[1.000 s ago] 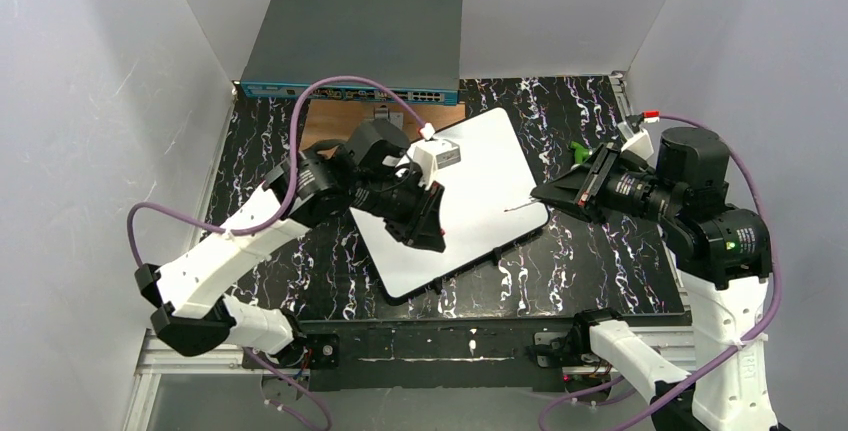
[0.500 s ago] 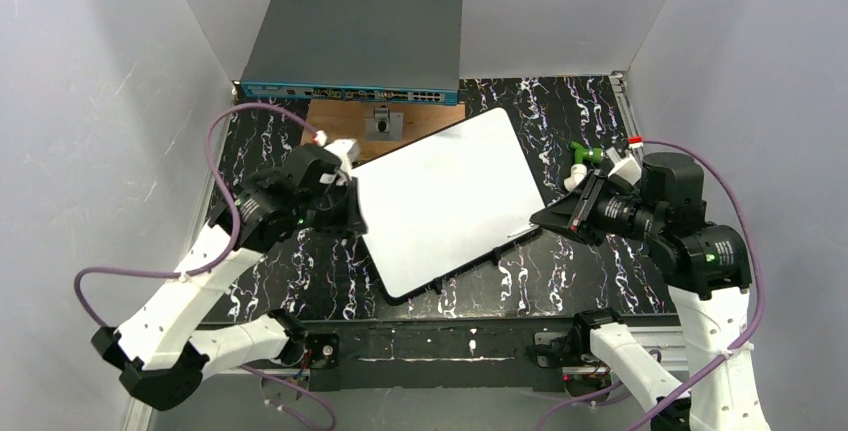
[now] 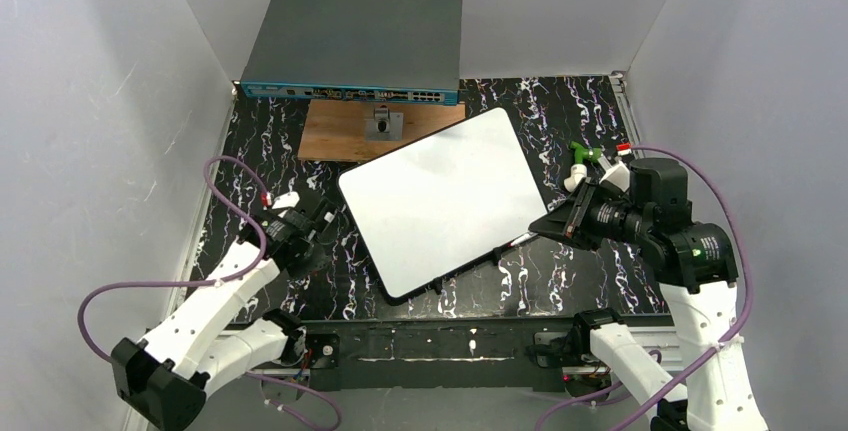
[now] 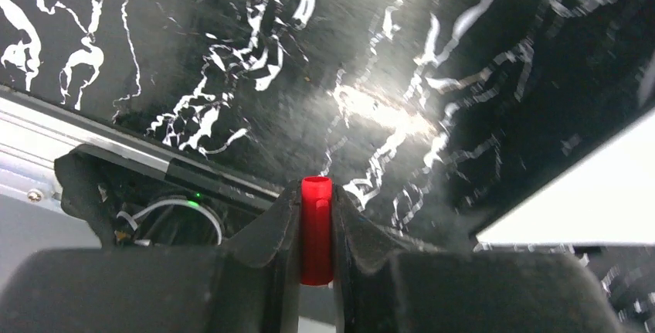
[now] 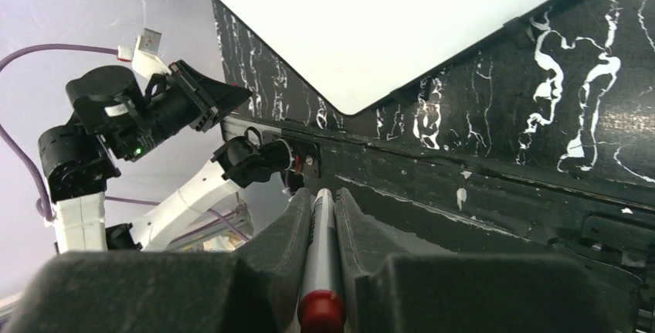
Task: Write a sentence on the whiteboard
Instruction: Place the pen cap at the center of the board.
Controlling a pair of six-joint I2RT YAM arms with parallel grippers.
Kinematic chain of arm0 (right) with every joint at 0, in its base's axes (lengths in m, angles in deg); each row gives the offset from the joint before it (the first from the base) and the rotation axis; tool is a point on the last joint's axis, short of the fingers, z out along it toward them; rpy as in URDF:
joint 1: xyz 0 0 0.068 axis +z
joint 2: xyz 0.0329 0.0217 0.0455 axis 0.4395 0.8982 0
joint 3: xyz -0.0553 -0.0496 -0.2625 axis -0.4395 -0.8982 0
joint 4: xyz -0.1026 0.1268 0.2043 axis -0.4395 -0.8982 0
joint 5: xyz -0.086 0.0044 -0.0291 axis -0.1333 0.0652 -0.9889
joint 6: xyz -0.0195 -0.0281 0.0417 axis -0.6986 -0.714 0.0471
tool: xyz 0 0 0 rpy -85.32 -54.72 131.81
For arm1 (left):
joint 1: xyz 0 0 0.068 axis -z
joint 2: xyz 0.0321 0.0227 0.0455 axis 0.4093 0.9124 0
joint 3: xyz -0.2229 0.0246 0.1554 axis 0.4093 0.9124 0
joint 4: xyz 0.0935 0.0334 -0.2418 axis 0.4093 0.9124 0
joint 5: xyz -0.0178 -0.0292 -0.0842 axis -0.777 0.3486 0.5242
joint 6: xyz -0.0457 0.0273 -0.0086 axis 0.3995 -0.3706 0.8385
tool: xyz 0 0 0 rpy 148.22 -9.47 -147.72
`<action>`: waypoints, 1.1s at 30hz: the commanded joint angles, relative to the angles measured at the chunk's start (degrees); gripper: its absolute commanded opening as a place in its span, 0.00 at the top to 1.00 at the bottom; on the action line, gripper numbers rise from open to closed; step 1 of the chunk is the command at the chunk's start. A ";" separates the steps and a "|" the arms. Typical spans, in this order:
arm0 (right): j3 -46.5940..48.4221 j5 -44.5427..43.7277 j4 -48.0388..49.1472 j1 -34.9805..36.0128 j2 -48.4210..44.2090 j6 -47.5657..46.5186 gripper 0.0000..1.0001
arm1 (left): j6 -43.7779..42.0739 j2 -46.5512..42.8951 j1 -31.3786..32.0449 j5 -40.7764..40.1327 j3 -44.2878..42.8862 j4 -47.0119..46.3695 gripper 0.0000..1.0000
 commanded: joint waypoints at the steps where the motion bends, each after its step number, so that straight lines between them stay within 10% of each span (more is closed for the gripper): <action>1: -2.17 -1.07 1.22 -0.16 -1.15 -2.43 0.99 | 5.52 2.81 -2.23 -5.99 6.02 -5.91 1.00; 14: -4.23 -2.42 1.92 -0.17 -2.59 -3.21 0.99 | 6.35 13.26 -3.82 -6.78 17.54 -24.59 0.98; 22: -3.58 -3.43 0.74 -0.17 -3.26 -4.42 0.99 | 9.81 9.45 -3.90 -7.62 19.90 -24.29 0.57; 33: -2.96 -3.36 0.99 -0.17 -3.14 -5.84 0.99 | 11.34 -4.24 -4.34 -11.96 14.58 -7.89 0.30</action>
